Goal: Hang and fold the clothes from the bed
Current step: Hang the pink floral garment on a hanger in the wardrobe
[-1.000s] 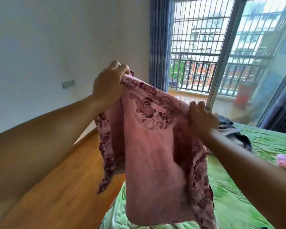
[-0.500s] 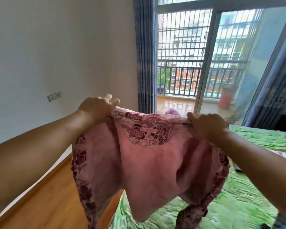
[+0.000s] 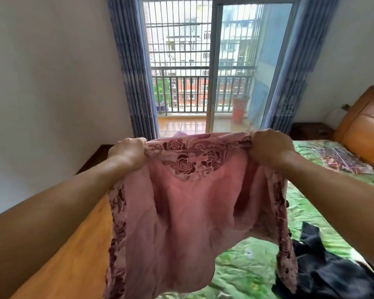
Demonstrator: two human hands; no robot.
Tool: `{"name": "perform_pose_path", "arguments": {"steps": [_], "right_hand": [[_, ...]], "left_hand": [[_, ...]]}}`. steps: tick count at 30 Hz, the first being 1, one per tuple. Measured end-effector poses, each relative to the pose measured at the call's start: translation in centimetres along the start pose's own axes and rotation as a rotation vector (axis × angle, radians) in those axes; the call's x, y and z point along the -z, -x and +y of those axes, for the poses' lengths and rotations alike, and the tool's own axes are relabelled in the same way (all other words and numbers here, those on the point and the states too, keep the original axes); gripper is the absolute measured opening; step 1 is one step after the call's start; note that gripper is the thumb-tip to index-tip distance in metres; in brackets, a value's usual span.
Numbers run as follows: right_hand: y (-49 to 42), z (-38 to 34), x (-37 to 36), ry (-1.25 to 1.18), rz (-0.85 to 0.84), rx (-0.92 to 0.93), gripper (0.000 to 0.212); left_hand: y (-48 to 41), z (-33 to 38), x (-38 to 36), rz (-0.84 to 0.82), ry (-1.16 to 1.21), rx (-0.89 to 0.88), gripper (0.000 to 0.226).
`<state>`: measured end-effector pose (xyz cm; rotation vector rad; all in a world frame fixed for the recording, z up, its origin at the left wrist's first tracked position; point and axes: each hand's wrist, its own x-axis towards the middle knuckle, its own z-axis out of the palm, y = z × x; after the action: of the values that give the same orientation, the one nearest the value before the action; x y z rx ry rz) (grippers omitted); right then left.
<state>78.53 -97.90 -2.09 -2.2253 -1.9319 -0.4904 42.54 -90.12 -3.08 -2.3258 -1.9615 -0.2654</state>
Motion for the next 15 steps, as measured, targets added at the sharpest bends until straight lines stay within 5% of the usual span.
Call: {"name": "perform_pose_path", "arguments": {"steps": [7, 15], "right_hand": [[6.2, 7.1, 0.3, -0.110, 0.014, -0.299, 0.019], [16.1, 17.1, 3.2, -0.190, 0.042, -0.636, 0.013]], "left_hand": [[-0.4, 9.4, -2.6, -0.077, 0.255, -0.190, 0.026], [1.6, 24.2, -1.3, 0.010, 0.341, -0.428, 0.009]]}}
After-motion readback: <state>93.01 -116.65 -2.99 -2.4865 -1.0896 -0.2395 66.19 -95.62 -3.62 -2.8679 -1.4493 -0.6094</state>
